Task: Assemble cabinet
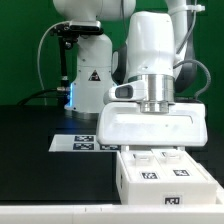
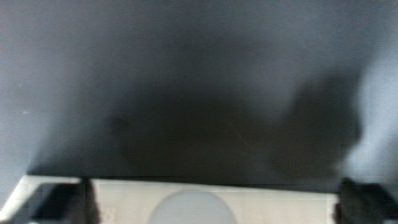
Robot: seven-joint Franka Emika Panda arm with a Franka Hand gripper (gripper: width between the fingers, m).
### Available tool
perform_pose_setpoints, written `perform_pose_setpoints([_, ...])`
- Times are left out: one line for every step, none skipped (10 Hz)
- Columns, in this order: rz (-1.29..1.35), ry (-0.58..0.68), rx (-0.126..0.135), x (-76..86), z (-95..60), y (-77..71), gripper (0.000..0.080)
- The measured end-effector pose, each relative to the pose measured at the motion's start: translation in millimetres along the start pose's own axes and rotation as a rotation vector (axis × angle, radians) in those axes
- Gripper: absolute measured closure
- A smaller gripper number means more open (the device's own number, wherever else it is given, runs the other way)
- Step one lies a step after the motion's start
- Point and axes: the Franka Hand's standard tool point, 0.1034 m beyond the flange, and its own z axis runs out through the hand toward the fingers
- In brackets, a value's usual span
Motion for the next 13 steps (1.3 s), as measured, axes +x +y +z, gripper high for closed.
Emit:
perform_pose_setpoints([-0.003, 0.000, 0.000, 0.0, 0.0, 0.0, 0.0253])
perform_pose_setpoints([-0.007, 0.000, 0.000, 0.0, 0.0, 0.1, 0.0467])
perform_pose_setpoints([-0.013, 0.000, 0.000, 0.0, 0.0, 0.1, 0.0467])
perform_pose_setpoints([-0.017, 0.000, 0.000, 0.0, 0.0, 0.2, 0.0583])
perform_pose_setpoints([-0.018, 0.000, 0.000, 0.0, 0.0, 0.2, 0.0583])
perform_pose_setpoints([-0.020, 0.000, 0.000, 0.1, 0.0, 0.4, 0.0583])
perform_pose_setpoints([-0.025, -0.025, -0.001, -0.5, -1.6, 2.3, 0.0582])
perform_pose_setpoints([-0.015, -0.084, 0.005, 5.0, -16.3, 5.6, 0.0582])
perform_pose_setpoints([-0.002, -0.145, 0.017, 14.8, -37.3, 5.6, 0.0582])
perform_pose_setpoints([0.014, -0.207, 0.028, 26.7, -58.8, 2.8, 0.0582])
perform_pose_setpoints([0.057, -0.267, 0.031, 40.8, -75.5, -3.3, 0.0581])
perform_pose_setpoints([0.105, -0.269, 0.025, 47.0, -80.3, -7.6, 0.0581])
perform_pose_setpoints([0.097, -0.276, 0.022, 42.2, -77.1, -4.8, 0.0581])
